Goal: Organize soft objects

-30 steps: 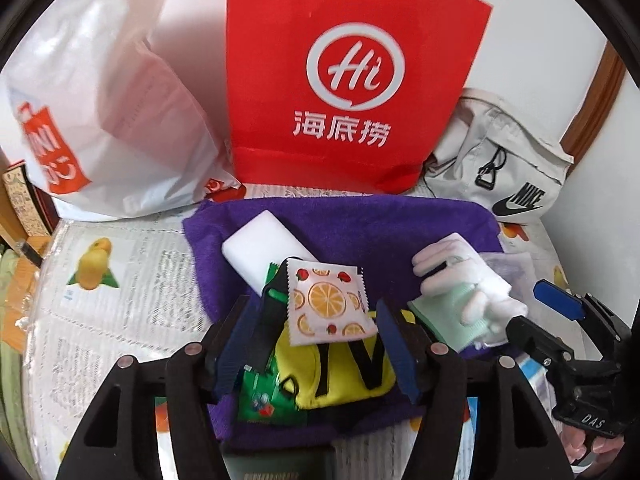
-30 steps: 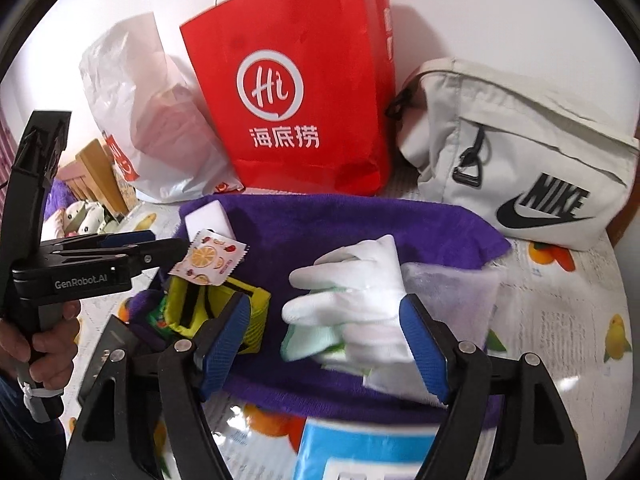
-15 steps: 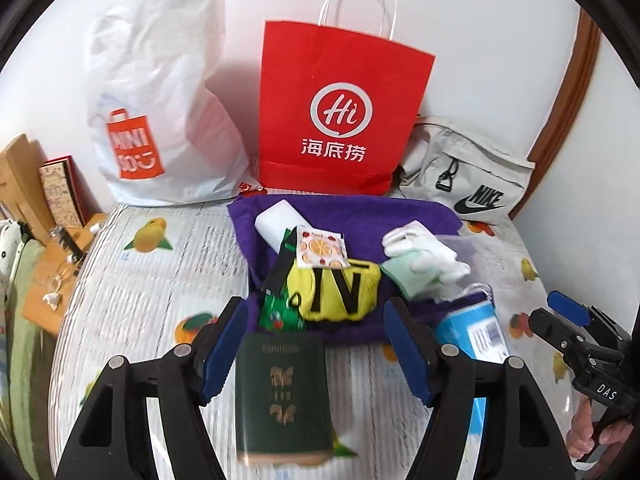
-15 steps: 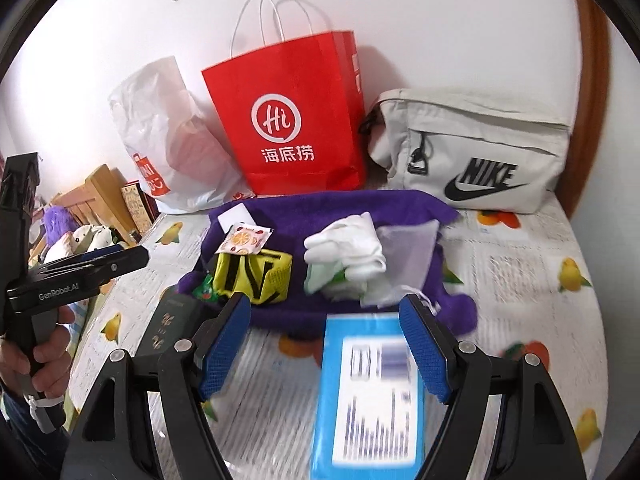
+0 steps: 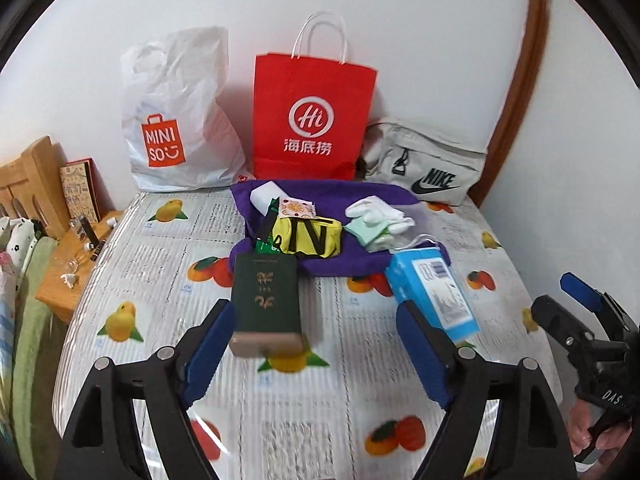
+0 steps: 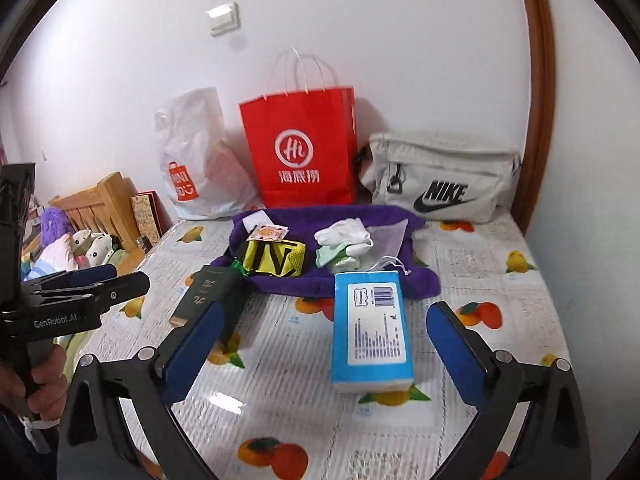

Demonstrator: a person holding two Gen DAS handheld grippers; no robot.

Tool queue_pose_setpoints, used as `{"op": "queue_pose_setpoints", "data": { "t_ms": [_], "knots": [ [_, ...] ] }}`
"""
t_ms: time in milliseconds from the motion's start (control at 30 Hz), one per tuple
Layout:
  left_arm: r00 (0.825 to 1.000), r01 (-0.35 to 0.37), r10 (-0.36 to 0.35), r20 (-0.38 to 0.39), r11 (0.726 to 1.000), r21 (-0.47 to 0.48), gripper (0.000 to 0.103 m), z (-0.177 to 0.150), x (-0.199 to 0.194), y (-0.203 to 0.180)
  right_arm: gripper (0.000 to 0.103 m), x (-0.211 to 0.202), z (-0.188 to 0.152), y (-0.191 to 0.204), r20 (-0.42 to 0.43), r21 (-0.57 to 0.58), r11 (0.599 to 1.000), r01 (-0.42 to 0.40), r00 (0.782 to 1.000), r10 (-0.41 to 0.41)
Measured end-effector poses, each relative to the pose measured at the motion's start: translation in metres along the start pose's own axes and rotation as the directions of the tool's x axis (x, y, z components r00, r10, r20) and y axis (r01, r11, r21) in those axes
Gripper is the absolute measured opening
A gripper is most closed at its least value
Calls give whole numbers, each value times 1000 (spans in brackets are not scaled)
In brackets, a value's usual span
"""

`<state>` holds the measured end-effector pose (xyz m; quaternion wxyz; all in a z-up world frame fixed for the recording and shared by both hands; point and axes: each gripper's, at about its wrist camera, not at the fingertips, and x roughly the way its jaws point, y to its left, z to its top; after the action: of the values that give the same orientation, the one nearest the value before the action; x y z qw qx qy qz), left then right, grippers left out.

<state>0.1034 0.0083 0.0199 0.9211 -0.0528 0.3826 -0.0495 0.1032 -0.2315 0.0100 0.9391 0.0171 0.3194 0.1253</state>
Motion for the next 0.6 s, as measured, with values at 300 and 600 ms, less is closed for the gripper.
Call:
{"op": "queue_pose_setpoints", "data": {
  "t_ms": [300, 600],
  "knots": [
    [998, -15, 15, 53, 1000, 17, 90, -45, -48, -21, 101, -58, -36, 20, 45, -13, 1000, 9, 999, -9],
    [997, -14, 13, 73, 1000, 15, 90, -72, -71, -29, 101, -96, -61, 10, 79, 32, 999, 36, 996, -38]
  ]
}}
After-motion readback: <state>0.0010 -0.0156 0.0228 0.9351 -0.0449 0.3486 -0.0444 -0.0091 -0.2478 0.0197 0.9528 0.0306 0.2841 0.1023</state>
